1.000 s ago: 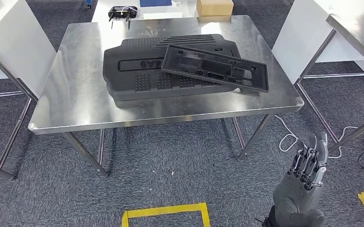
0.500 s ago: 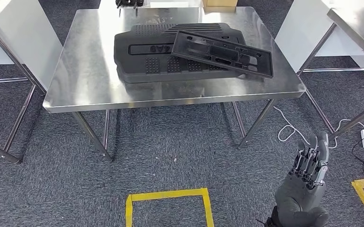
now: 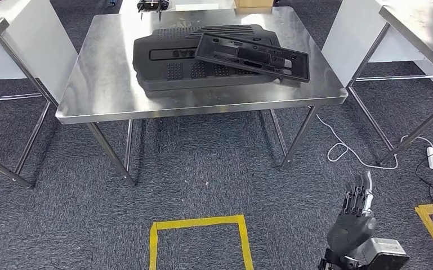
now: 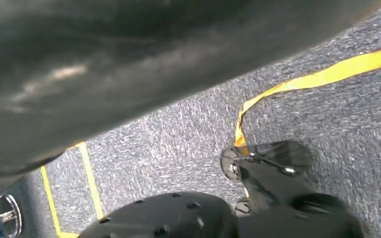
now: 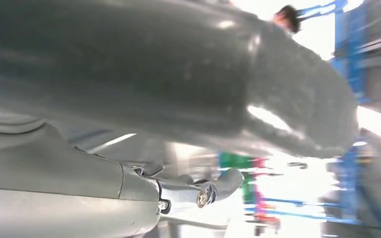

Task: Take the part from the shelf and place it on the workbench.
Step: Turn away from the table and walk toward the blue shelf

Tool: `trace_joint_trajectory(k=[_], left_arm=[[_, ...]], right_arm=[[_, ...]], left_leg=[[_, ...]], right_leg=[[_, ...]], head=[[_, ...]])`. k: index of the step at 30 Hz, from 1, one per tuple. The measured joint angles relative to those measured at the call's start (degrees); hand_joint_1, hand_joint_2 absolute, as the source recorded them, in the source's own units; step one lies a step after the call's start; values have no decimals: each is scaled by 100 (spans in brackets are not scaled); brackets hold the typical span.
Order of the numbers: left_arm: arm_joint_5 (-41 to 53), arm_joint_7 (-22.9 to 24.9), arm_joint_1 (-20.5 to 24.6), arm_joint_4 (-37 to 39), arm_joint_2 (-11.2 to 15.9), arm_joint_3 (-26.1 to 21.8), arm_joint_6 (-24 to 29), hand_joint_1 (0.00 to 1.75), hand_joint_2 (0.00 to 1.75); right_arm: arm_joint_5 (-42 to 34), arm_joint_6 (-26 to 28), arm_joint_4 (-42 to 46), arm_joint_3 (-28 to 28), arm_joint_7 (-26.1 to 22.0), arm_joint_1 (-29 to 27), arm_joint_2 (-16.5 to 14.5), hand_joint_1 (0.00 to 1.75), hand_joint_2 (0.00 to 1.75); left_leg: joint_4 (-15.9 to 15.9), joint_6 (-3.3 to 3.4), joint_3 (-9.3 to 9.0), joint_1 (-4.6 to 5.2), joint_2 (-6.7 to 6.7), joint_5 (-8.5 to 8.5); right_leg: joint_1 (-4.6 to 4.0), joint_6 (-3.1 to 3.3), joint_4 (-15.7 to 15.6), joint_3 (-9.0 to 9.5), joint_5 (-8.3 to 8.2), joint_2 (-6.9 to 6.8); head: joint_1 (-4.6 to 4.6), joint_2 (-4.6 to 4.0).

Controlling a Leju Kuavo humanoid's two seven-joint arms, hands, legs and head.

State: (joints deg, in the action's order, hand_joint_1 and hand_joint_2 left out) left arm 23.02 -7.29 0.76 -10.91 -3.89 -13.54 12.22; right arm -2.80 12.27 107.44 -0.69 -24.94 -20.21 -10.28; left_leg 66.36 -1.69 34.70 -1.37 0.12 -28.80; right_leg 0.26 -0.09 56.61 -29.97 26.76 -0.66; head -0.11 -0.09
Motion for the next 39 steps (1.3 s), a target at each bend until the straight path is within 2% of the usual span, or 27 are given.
trace_joint_trajectory(k=[1,2,4,6,8,9,11,12,13,14,15,16,17,18,21,22,24,26,27,28,29,31,32,33,36,37,39], left_arm=[[21,-4,4,-1,-2,-5,4,0,0],[45,-8,6,-1,-4,-10,11,0,0],[93,-11,4,-1,-9,-26,27,0,0],[142,-11,1,0,-15,-49,40,0,0],[191,-9,0,0,-19,-68,45,0,0],[220,-8,0,0,-19,-76,45,0,0],[289,-7,-4,0,-20,-87,40,0,0],[324,-7,-7,0,-20,-90,36,0,0],[356,-5,-9,0,-22,-91,32,0,0],[383,-4,-10,0,-25,-92,28,0,0],[405,-3,-10,0,-28,-93,23,0,0],[422,-2,-10,-1,-31,-94,19,0,0],[439,-1,-9,-1,-33,-96,14,0,0],[458,-1,-6,-2,-33,-97,8,0,0],[528,2,7,-2,-41,-110,-5,0,0],[552,8,6,-2,-43,-121,-9,0,0],[584,24,2,-2,-45,-141,-22,0,0],[617,39,-1,-2,-45,-148,-39,0,0],[644,45,-1,-2,-44,-149,-47,0,0],[676,51,1,-2,-43,-150,-54,0,0],[710,55,5,-2,-42,-151,-61,0,0],[773,60,23,-2,-35,-153,-78,0,0],[795,59,36,-2,-33,-156,-89,0,0],[811,57,47,-2,-31,-161,-97,0,0],[836,51,58,-2,-30,-174,-116,0,0],[839,51,59,-2,-28,-176,-120,0,0],[841,50,64,-3,-24,-179,-125,0,0]], right_arm=[[1,-77,-165,155,92,27,-57,0,0],[7,-158,-341,317,180,62,-116,0,0],[30,-329,-711,650,344,143,-232,0,0],[88,-462,-1119,999,472,233,-328,0,0],[179,-526,-1561,1346,570,345,-387,0,0],[229,-549,-1811,1519,603,413,-404,0,0],[360,-594,-2442,1903,626,595,-417,0,0],[456,-610,-2837,2115,599,706,-409,0,0],[561,-628,-3266,2336,547,821,-392,0,0],[662,-643,-3696,2545,471,930,-366,0,0],[743,-660,-4077,2735,385,1023,-337,0,0],[800,-674,-4396,2885,317,1111,-308,0,0],[851,-676,-4701,3018,277,1199,-278,0,0],[912,-664,-5013,3140,262,1291,-241,0,0],[1153,-550,-6122,3512,241,1575,-74,0,0],[1232,-505,-6503,3634,223,1651,-13,0,0],[1353,-438,-7158,3823,212,1756,89,0,0],[1450,-359,-7662,3939,341,1832,164,0,0],[1505,-303,-7883,3986,485,1869,189,0,0],[1578,-238,-8093,4029,693,1904,207,0,0],[1665,-184,-8283,4063,949,1936,219,0,0],[1850,-129,-8586,4092,1438,1991,226,0,0],[1925,-124,-8708,4095,1625,2018,226,0,0],[1978,-122,-8816,4096,1749,2045,225,0,0],[2046,-119,-9045,4097,1885,2093,224,0,0],[2054,-117,-9097,4097,1894,2098,221,0,0],[2057,-111,-9181,4098,1902,2112,221,0,0]], left_leg=[[-332,22,-229,9,6,48],[-553,49,-364,19,11,56],[-639,133,-362,53,24,69],[-680,229,-291,37,20,113],[-702,326,-200,12,13,196],[-701,352,-147,14,11,232],[-700,368,-41,19,8,301],[-699,362,6,20,6,334],[-699,353,43,17,6,364],[-699,338,71,13,10,393],[-698,317,90,11,15,419],[-699,288,102,18,17,444],[-702,254,107,26,15,466],[-710,217,107,31,11,489],[-756,97,108,9,5,549],[-685,72,143,5,6,480],[-176,50,339,5,7,103],[596,36,605,10,8,-325],[834,34,664,11,7,-414],[858,38,618,11,7,-393],[644,49,459,11,6,-274],[-127,79,-6,18,7,13],[-429,101,-163,27,10,92],[-594,125,-232,43,14,118],[-669,231,-185,71,14,165],[-690,276,-169,61,9,197],[-722,350,-112,34,2,264]], right_leg=[[-9,-20,41,-49,-11,-2],[-19,-42,75,-81,-24,-3],[-39,-105,96,-136,-65,-3],[-30,-167,136,-198,-75,7],[-10,-189,448,-398,112,26],[5,-186,766,-557,286,36],[36,-198,1467,-859,592,41],[49,-230,1642,-914,651,42],[62,-277,1591,-853,622,42],[75,-331,1319,-675,524,42],[86,-373,888,-410,396,41],[81,-386,491,-183,291,42],[69,-367,193,-27,211,48],[48,-329,35,43,170,54],[17,-177,-20,23,84,60],[31,-124,-37,29,46,52],[57,-43,-57,29,-18,34],[30,-8,-42,-13,-46,27],[16,-1,-30,-31,-53,26],[6,0,-14,-45,-56,27],[1,-2,7,-53,-56,29],[-16,-15,62,-75,-48,35],[-29,-32,91,-102,-46,38],[-41,-59,111,-134,-50,39],[-27,-152,136,-215,-81,41],[-19,-168,191,-256,-38,45],[-2,-169,635,-469,237,54]], head=[[1,0],[-3,0],[-8,0],[-9,0],[-35,0],[-51,0],[-62,0],[-62,0],[-63,0],[-64,0],[-66,0],[-62,0],[-56,0],[-47,0],[-34,0],[-31,0],[-16,0],[-10,0],[-11,0],[-10,0],[-10,0],[-8,0],[-13,0],[-16,0],[-13,0],[-15,0],[-37,0]])
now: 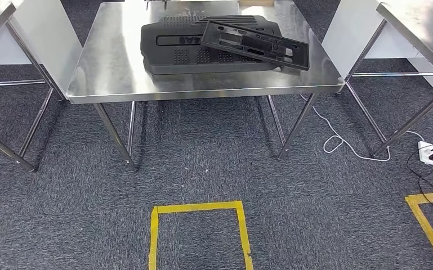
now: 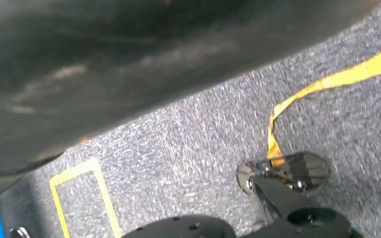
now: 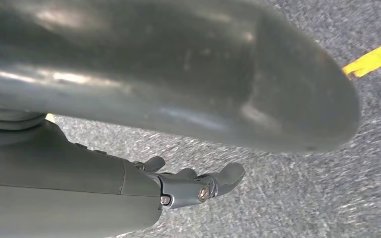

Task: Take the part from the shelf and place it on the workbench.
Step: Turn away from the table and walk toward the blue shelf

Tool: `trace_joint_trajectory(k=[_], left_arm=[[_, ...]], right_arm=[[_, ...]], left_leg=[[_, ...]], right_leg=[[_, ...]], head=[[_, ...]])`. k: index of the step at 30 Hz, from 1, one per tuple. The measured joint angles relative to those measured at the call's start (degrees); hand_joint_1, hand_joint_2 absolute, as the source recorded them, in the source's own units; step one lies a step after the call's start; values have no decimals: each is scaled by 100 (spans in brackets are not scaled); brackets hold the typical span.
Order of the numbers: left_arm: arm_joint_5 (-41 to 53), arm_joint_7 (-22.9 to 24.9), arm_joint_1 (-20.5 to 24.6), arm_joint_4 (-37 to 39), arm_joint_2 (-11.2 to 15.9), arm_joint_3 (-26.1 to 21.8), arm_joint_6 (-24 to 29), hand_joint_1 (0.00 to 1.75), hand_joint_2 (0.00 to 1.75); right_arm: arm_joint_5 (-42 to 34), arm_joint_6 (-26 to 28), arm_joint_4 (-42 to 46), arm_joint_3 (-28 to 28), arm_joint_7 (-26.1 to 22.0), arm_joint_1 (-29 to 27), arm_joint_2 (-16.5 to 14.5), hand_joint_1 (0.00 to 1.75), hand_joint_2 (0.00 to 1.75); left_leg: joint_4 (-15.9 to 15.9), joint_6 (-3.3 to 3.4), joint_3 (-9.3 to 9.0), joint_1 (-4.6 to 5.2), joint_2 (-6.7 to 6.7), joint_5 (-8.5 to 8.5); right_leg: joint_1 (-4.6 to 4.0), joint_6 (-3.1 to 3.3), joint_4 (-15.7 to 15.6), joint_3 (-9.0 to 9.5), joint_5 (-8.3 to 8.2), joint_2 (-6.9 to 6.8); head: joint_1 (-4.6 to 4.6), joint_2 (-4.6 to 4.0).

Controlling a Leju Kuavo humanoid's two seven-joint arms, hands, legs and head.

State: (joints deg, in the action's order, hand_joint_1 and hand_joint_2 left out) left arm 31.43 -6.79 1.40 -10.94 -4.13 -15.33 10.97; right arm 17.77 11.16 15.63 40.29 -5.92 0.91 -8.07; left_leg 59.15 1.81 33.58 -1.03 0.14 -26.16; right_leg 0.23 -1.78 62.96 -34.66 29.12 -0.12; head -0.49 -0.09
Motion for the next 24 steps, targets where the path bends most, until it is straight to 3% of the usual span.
trace_joint_trajectory(k=[2,3,4,5,6,8,10,13,15,17,18,19,20,22,24], left_arm=[[1,-2,4,-1,5,-2,-2,0,0],[3,-3,3,0,5,-3,-4,0,0],[4,-3,2,1,5,-3,-5,0,0],[6,-5,1,1,5,-4,-5,0,0],[7,-9,2,1,4,-7,-4,0,0],[7,-25,3,-1,4,-19,-1,0,0],[16,-38,3,-3,5,-41,1,0,0],[31,-44,-10,-3,7,-75,9,0,0],[33,-50,-26,-3,9,-121,29,0,0],[45,-55,-32,-3,9,-164,45,0,0],[63,-56,-34,-3,9,-180,49,0,0],[85,-56,-35,-3,10,-190,46,0,0],[110,-56,-37,-3,12,-198,43,0,0],[139,-56,-32,-3,19,-213,29,0,0],[148,-61,-21,-3,24,-230,16,0,0]], right_arm=[[0,6,-65,1,5,24,8,0,0],[0,7,-91,1,8,33,14,0,0],[5,7,-113,1,11,38,16,0,0],[32,8,-132,1,13,41,18,0,0],[84,10,-147,0,15,46,19,0,0],[235,34,-168,-10,60,72,15,0,0],[416,107,-194,-45,193,94,2,0,0],[902,318,-240,-204,421,76,-22,0,0],[1239,381,-263,-386,429,57,-49,0,0],[1378,304,-294,-552,471,46,-80,0,0],[1365,228,-314,-602,556,43,-93,0,0],[1335,152,-332,-624,670,40,-101,0,0],[1299,84,-345,-633,774,34,-105,0,0],[1250,-14,-358,-635,902,22,-108,0,0],[1264,-47,-361,-637,950,26,-108,0,0]], left_leg=[[-1,22,89,1,-3,58],[0,18,133,1,-7,88],[1,10,174,-1,-10,120],[1,-4,209,-5,-10,152],[1,-23,237,-10,-7,184],[0,-83,268,-6,-3,243],[-18,-163,273,5,-4,303],[-22,-275,293,-18,0,334],[355,-309,437,-28,3,5],[1134,-331,690,-26,5,-495],[1447,-341,766,-25,6,-641],[1564,-344,744,-25,5,-678],[1445,-339,606,-26,4,-610],[732,-313,123,-27,5,-372],[192,-259,-173,-7,13,-265]], right_leg=[[23,-2,773,-320,377,2],[35,-24,1046,-415,487,2],[46,-65,1101,-397,509,1],[58,-119,903,-248,443,1],[67,-170,502,9,322,0],[60,-192,-360,510,117,4],[20,-113,-674,665,40,12],[26,30,-678,627,-70,8],[57,127,-701,596,-157,-3],[34,178,-683,528,-216,-9],[23,184,-669,492,-238,-11],[15,181,-649,457,-253,-12],[11,175,-626,428,-262,-12],[12,165,-559,378,-265,-11],[-18,131,-476,306,-271,-10]], head=[[-18,1],[-19,1],[-18,1],[-19,0],[-19,0],[-20,0],[-13,0],[-5,0],[9,0],[22,0],[24,0],[24,0],[25,0],[26,0],[21,0]])
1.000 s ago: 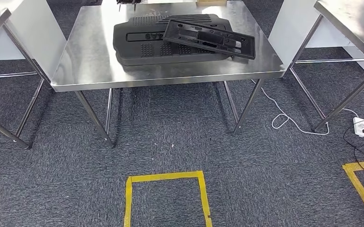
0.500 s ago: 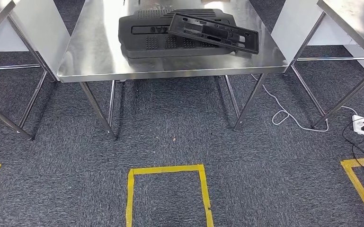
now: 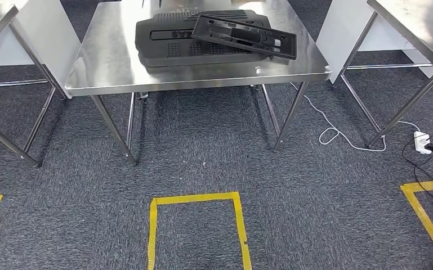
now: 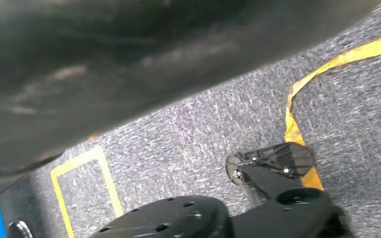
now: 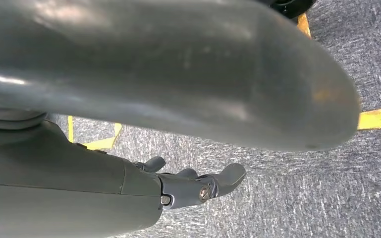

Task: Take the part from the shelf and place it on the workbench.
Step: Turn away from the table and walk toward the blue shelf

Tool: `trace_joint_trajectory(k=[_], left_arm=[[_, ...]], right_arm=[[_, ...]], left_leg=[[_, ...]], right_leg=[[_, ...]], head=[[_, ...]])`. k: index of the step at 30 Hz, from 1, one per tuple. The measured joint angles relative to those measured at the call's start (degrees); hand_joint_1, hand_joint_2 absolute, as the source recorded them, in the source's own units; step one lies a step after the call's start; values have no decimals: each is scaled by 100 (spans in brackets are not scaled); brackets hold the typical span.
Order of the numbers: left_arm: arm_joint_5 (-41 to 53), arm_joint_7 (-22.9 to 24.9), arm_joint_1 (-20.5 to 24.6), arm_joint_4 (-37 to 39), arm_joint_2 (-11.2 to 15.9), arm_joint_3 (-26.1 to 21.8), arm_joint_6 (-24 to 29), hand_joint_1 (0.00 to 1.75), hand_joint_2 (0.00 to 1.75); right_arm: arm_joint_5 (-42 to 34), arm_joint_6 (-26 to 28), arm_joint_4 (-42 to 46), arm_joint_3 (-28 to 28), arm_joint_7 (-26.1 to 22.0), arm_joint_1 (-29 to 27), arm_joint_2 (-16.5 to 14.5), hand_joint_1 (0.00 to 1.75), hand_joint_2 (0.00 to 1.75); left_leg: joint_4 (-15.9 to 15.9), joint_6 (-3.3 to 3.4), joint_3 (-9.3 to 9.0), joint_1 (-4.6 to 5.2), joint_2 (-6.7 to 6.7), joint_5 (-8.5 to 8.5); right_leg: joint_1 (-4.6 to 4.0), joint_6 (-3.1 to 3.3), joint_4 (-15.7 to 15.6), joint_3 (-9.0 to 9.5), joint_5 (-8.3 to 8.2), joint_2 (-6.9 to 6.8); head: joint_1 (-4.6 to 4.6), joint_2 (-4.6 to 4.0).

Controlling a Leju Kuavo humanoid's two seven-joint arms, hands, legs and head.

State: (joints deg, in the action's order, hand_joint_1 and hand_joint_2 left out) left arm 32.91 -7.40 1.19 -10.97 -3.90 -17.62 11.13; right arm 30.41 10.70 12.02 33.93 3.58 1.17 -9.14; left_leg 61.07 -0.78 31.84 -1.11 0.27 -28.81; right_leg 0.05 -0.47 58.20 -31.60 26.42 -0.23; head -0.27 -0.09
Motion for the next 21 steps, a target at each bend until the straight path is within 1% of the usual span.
trace_joint_trajectory(k=[1,3,4,5,6,8,9,10,11,12,13,14,15,16,17,18,19,20,21], left_arm=[[4,-7,5,0,1,-7,-5,0,0],[19,-25,4,0,0,-14,-12,0,0],[31,-33,3,0,-1,-16,-14,0,0],[44,-40,3,-1,0,-17,-13,0,0],[55,-45,5,-1,-1,-19,-9,0,0],[68,-52,11,-2,-2,-19,-3,0,0],[70,-54,12,-2,-4,-19,-2,0,0],[75,-56,11,-2,-5,-19,-2,0,0],[79,-58,11,-2,-8,-19,-3,0,0],[83,-60,11,-2,-11,-19,-3,0,0],[89,-61,13,-2,-15,-19,-5,0,0],[93,-62,15,-3,-18,-20,-7,0,0],[97,-64,16,-3,-20,-20,-11,0,0],[99,-65,18,-3,-22,-21,-14,0,0],[99,-66,20,-3,-24,-23,-16,0,0],[100,-66,18,-2,-25,-25,-18,0,0],[100,-66,16,-1,-24,-29,-18,0,0],[101,-65,12,-1,-24,-37,-18,0,0],[102,-64,5,0,-23,-45,-18,0,0]], right_arm=[[27,-3,0,-4,20,4,1,0,0],[96,13,-1,-18,47,4,4,0,0],[120,24,-2,-24,50,-2,5,0,0],[140,31,-3,-28,46,-9,5,0,0],[160,30,-4,-30,36,-13,6,0,0],[216,8,-6,-42,3,-9,4,0,0],[253,-9,-7,-56,-18,-8,4,0,0],[290,-25,-7,-76,-35,-10,4,0,0],[330,-39,-7,-101,-50,-12,6,0,0],[372,-50,-7,-126,-64,-12,9,0,0],[414,-59,-7,-154,-77,-3,13,0,0],[456,-69,-7,-181,-90,12,17,0,0],[496,-79,-7,-210,-104,23,21,0,0],[535,-88,-7,-240,-117,31,24,0,0],[569,-93,-7,-268,-128,33,26,0,0],[602,-98,-8,-294,-137,26,28,0,0],[634,-104,-10,-319,-145,24,30,0,0],[660,-113,-11,-343,-154,22,32,0,0],[678,-121,-14,-364,-160,18,34,0,0]], left_leg=[[-85,38,-19,19,4,-3],[-104,130,33,42,1,59],[-116,177,62,39,-5,98],[-127,226,99,29,-11,140],[-137,265,148,15,-15,184],[-137,298,274,15,-21,266],[-136,298,340,17,-25,310],[-135,293,404,17,-29,356],[-135,284,463,15,-33,402],[-135,270,518,11,-33,449],[-134,249,566,7,-32,498],[-131,220,609,11,-29,546],[-137,184,633,15,-30,596],[-143,145,643,20,-30,643],[-162,103,641,22,-31,687],[-193,58,631,20,-33,736],[-196,23,642,11,-29,737],[-144,-4,667,4,-25,641],[7,-23,715,-1,-23,446]], right_leg=[[-10,-33,18,-35,-15,0],[-3,-114,18,-86,-56,2],[8,-145,44,-126,-35,6],[15,-158,142,-188,49,9],[22,-152,354,-291,204,12],[41,-130,1071,-574,626,14],[50,-138,1415,-683,784,14],[58,-169,1605,-707,856,14],[65,-216,1571,-617,830,14],[71,-268,1315,-411,731,13],[74,-305,889,-109,618,13],[66,-309,426,210,547,14],[51,-289,78,431,493,19],[34,-252,-132,553,480,24],[14,-207,-195,566,477,29],[8,-165,-189,516,437,31],[24,-116,-206,487,399,26],[41,-56,-220,451,347,23],[59,0,-236,411,289,19]], head=[[-1,0],[-2,0],[-2,0],[-11,0],[-23,0],[-40,0],[-40,0],[-40,0],[-41,0],[-41,0],[-43,0],[-43,0],[-38,0],[-38,0],[-34,0],[-30,0],[-29,0],[-21,0],[-9,0]])
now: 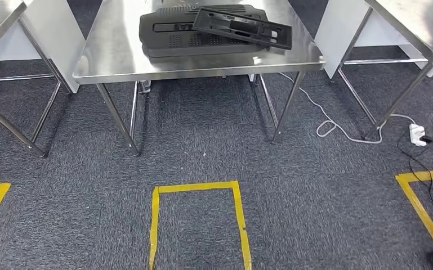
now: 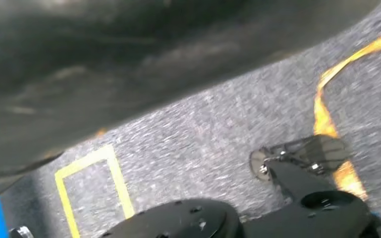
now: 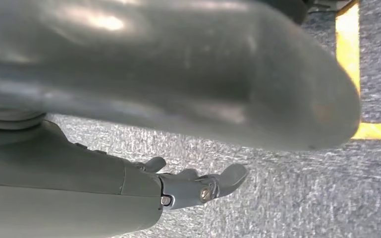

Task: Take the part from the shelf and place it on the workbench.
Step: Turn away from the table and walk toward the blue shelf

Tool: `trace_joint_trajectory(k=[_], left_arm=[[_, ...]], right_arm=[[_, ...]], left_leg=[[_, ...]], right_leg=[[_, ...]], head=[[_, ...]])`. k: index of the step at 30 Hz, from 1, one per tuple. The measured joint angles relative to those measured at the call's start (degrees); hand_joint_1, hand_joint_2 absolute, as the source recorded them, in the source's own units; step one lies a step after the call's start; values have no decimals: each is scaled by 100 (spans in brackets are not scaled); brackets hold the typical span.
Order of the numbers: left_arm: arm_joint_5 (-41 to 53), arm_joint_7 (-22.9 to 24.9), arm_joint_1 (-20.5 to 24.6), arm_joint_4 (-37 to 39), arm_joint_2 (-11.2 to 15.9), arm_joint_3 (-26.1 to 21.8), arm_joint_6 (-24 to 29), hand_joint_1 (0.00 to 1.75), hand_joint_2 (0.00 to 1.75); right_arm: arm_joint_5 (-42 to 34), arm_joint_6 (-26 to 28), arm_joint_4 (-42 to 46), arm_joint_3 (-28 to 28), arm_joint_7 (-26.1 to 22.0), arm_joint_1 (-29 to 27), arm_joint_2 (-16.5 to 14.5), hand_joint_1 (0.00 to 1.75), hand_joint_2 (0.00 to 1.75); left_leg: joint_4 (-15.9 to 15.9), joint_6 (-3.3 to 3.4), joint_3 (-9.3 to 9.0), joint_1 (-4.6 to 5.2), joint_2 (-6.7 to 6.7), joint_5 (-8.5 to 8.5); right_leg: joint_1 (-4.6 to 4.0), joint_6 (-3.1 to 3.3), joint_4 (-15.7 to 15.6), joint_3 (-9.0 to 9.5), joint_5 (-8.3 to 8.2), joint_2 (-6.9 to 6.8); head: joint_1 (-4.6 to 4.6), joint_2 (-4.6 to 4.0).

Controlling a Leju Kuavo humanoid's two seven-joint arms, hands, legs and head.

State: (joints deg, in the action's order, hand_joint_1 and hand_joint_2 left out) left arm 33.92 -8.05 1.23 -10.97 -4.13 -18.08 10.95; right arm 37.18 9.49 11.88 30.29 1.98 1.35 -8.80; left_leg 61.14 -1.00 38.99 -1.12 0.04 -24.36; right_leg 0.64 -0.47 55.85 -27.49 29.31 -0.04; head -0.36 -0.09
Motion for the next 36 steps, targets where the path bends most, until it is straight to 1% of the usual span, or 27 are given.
trace_joint_trajectory(k=[2,3,4,5,6,8,9,10,12,14,15,17,19,20,21,23,24,25,26,27,29,30,31,33,34,35,36], left_arm=[[1,1,-4,0,0,-19,0,0,0],[3,1,-4,0,-1,-23,0,0,0],[5,1,-3,0,-1,-27,0,0,0],[9,1,-3,0,-1,-28,1,0,0],[13,1,-1,0,0,-30,2,0,0],[20,2,6,-1,2,-33,7,0,0],[22,5,8,-1,3,-35,9,0,0],[24,9,10,-1,4,-41,12,0,0],[24,19,7,0,3,-55,16,0,0],[23,25,12,-1,3,-66,17,0,0],[22,27,16,-1,3,-73,18,0,0],[22,28,22,-2,6,-97,19,0,0],[22,28,21,-2,5,-114,18,0,0],[22,29,21,-2,5,-116,17,0,0],[22,29,20,-2,4,-117,17,0,0],[22,29,21,-3,1,-122,17,0,0],[22,28,22,-3,-3,-125,18,0,0],[22,28,22,-4,-6,-129,19,0,0],[22,27,24,-4,-9,-134,20,0,0],[22,26,25,-4,-13,-138,22,0,0],[22,25,25,-3,-17,-150,29,0,0],[22,27,18,-3,-19,-157,35,0,0],[22,29,10,-2,-20,-163,39,0,0],[22,33,-2,-2,-23,-170,45,0,0],[22,34,-4,-2,-24,-171,46,0,0],[22,37,-4,-2,-25,-172,48,0,0],[22,40,-4,-2,-24,-174,49,0,0]], right_arm=[[16,-18,-5,-42,-7,-11,1,0,0],[18,-22,-8,-58,-8,-19,1,0,0],[25,-27,-11,-73,-8,-26,2,0,0],[36,-28,-13,-83,-7,-30,4,0,0],[54,-30,-15,-91,-4,-32,7,0,0],[104,-34,-16,-108,15,-33,11,0,0],[127,-35,-18,-120,28,-31,13,0,0],[145,-37,-19,-135,39,-28,13,0,0],[165,-38,-22,-165,47,-25,14,0,0],[196,-38,-24,-191,46,-34,19,0,0],[214,-38,-25,-202,45,-41,22,0,0],[240,-38,-26,-222,41,-39,25,0,0],[249,-38,-26,-235,33,-36,24,0,0],[251,-38,-26,-237,31,-40,25,0,0],[254,-38,-26,-238,27,-43,27,0,0],[271,-38,-26,-243,15,-37,36,0,0],[285,-39,-26,-247,7,-24,39,0,0],[302,-42,-26,-255,-2,-14,42,0,0],[318,-45,-26,-264,-9,-5,43,0,0],[332,-51,-26,-273,-13,-1,44,0,0],[352,-60,-29,-291,-13,-3,46,0,0],[358,-63,-31,-300,-11,-4,48,0,0],[363,-64,-33,-313,-7,-7,48,0,0],[373,-68,-34,-334,1,-21,45,0,0],[377,-69,-36,-340,5,-30,44,0,0],[378,-70,-37,-341,7,-37,44,0,0],[378,-70,-38,-343,9,-41,44,0,0]], left_leg=[[623,-21,146,-7,8,-575],[986,-36,204,-8,10,-785],[1246,-47,211,-9,12,-882],[1317,-53,125,-9,12,-868],[1161,-53,-70,-11,11,-769],[425,-40,-628,-11,14,-586],[122,-21,-824,-3,20,-549],[-61,-1,-920,10,25,-554],[-123,65,-881,40,27,-542],[-156,173,-805,33,10,-471],[-170,234,-754,24,2,-421],[-177,303,-625,20,-6,-324],[-174,312,-485,25,-14,-224],[-173,306,-420,26,-16,-175],[-173,298,-360,26,-17,-127],[-172,268,-263,26,-13,-31],[-169,241,-231,33,-11,12],[-173,207,-219,40,-11,56],[-182,169,-218,45,-13,99],[-204,126,-221,46,-15,145],[-212,55,-203,36,-16,152],[-126,30,-169,32,-13,22],[90,13,-105,29,-9,-215],[810,-22,67,25,0,-777],[1149,-40,123,23,3,-937],[1320,-55,99,19,4,-965],[1257,-64,-39,9,3,-885]], right_leg=[[0,67,4,-90,-90,-10],[-10,76,15,-136,-127,-17],[-19,72,32,-178,-157,-23],[-23,59,57,-219,-182,-27],[-21,45,88,-254,-202,-26],[-20,11,171,-326,-220,-26],[-28,-5,211,-376,-228,-26],[-39,-28,244,-408,-241,-28],[-49,-102,262,-456,-291,-25],[-39,-171,326,-528,-252,-19],[-33,-179,471,-615,-136,-15],[-21,-153,1085,-889,260,-12],[-9,-167,1749,-1099,550,-12],[-4,-205,1859,-1083,562,-12],[0,-255,1759,-962,488,-12],[1,-325,1015,-433,250,-13],[-12,-315,572,-134,185,-12],[-28,-282,241,65,150,-10],[-48,-240,56,165,150,-8],[-69,-193,3,168,143,-6],[-38,-99,-19,94,52,-12],[-16,-38,-40,61,-5,-18],[6,13,-58,21,-64,-23],[-3,65,-50,-77,-149,-31],[-9,63,-40,-122,-184,-35],[-12,54,-23,-162,-215,-39],[-9,40,4,-199,-241,-39]], head=[[21,0],[27,0],[27,0],[29,0],[29,0],[31,1],[27,1],[25,1],[19,0],[17,0],[7,0],[-14,0],[-17,0],[-18,0],[-19,0],[-20,0],[-19,0],[-16,0],[-16,1],[-17,1],[-19,1],[-8,0],[2,0],[22,0],[25,0],[26,0],[26,0]])
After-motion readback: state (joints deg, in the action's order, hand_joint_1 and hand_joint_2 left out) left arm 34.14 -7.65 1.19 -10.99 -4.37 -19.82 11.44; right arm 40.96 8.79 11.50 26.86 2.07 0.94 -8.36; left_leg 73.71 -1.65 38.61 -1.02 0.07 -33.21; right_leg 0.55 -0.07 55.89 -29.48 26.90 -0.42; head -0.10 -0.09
